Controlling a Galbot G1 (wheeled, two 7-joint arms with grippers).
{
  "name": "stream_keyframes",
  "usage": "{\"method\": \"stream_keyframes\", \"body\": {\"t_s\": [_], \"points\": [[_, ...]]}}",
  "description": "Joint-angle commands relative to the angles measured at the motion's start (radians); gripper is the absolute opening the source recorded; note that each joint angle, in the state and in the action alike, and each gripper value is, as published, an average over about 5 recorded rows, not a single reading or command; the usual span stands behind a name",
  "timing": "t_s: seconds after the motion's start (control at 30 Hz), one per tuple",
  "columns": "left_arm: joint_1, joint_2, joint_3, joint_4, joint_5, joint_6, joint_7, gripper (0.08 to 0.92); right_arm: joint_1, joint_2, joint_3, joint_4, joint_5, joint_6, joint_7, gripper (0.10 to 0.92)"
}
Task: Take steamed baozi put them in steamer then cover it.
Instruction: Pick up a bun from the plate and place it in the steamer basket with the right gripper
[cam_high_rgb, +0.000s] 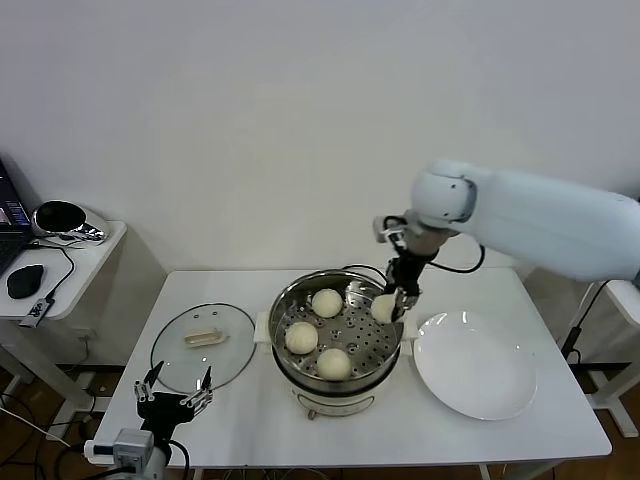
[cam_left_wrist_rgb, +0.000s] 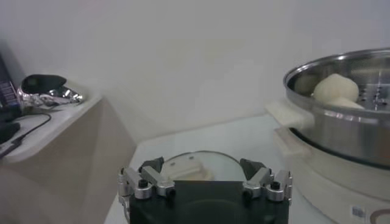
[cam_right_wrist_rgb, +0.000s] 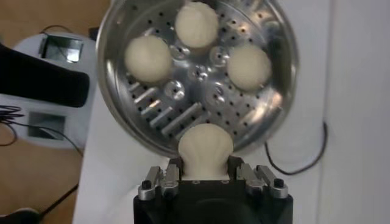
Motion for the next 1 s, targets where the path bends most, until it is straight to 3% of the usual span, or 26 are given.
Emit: {"method": "stream_keyframes", "body": {"t_s": [0.03, 0.6, 0.9, 1.0], "points": [[0.0, -0.002, -0.005, -0.003, -0.007, 0.0, -0.001, 0.823, -0.047, 0.099, -0.037, -0.014, 0.02, -0.067, 0.071, 0.467], [-0.009, 0.001, -0.004, 0.037, -0.006, -0.002, -0.004, 0.823, -0.175, 0.169, 0.058, -0.157, -0.076, -0.064, 0.086, 0.475], [-0.016, 0.0, 0.0, 0.052, -0.005, -0.003, -0.004, 0.823, -0.186, 0.153, 0.055, -0.15, -0.1, -0.06, 0.084, 0.479], [-0.02, 0.001, 0.0, 0.058, -0.005, -0.003, -0.004, 0.823, -0.188, 0.146, 0.056, -0.147, -0.102, -0.061, 0.091, 0.517]]}}
